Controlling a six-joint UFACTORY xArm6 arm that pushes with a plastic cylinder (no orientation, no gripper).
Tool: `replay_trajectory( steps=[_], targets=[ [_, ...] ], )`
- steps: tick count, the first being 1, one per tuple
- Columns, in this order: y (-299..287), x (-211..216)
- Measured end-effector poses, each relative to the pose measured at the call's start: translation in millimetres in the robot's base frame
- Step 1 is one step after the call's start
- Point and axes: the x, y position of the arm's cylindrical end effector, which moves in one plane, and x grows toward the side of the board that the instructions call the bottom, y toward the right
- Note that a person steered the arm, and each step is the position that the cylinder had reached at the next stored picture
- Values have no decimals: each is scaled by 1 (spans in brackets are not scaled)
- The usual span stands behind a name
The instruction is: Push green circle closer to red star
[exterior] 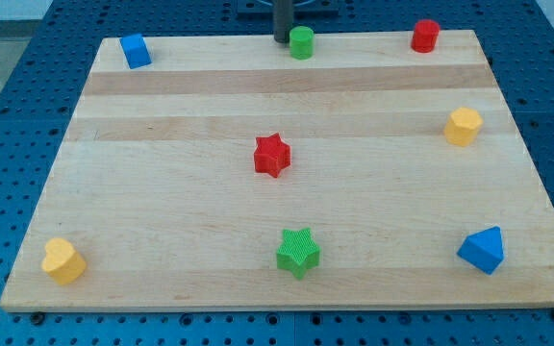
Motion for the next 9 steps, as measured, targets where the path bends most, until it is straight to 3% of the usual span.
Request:
replay_trajectory(
  steps=[2,4,5,7,9],
  targets=[
    [52,2],
    [77,41],
    [76,60],
    [20,63],
    [12,104]
  ],
)
